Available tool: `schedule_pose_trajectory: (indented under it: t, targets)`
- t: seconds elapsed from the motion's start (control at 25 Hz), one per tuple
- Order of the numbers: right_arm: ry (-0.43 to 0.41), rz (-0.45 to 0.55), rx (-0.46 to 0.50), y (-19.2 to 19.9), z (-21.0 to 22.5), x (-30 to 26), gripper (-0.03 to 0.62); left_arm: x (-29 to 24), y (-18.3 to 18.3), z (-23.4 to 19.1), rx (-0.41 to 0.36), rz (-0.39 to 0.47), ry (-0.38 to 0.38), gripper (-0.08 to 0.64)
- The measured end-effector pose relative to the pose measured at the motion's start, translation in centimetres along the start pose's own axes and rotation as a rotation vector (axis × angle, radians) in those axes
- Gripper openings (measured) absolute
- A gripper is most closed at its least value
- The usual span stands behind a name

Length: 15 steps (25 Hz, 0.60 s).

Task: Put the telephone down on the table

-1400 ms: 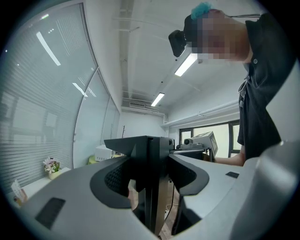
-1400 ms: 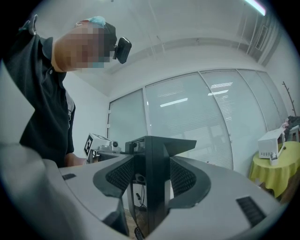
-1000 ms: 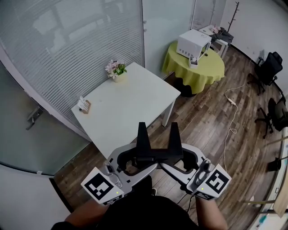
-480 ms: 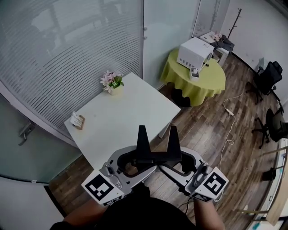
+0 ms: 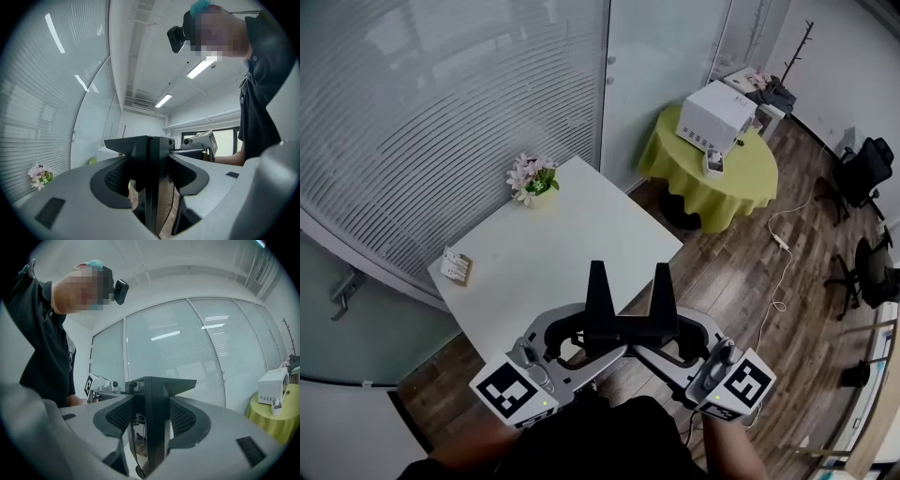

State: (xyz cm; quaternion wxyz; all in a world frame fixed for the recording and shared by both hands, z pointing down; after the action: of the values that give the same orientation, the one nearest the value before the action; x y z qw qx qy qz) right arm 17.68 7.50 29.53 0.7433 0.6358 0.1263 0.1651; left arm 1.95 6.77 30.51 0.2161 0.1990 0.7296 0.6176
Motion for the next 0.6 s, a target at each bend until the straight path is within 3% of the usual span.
schedule_pose_trajectory:
  t: [0.28,0.6]
  targets:
    - [-0.034,0.004,-0.019,0.0,4.6,-0.4,0.245,-3.4,-0.1,-2.4,-0.006,-0.018,-0.028,0.246]
    - [-0.187,-0.010,-0.032,-0.6,12.6,0.6,0.245,-9.6,-0.5,-3.7,0.022,-0.006,-0.206,0.247]
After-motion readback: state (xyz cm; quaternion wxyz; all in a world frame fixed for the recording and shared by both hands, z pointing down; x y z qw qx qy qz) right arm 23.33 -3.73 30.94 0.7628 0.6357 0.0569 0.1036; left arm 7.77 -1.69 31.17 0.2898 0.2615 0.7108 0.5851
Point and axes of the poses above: the fingertips, and each gripper's own axes: x backward along the fingers, z to its right, y out of its underside, the point moved 7 cm from there along x, backward along the fingers, and after that the axes turned 8 degrees about -y, right-handed, at the moved point
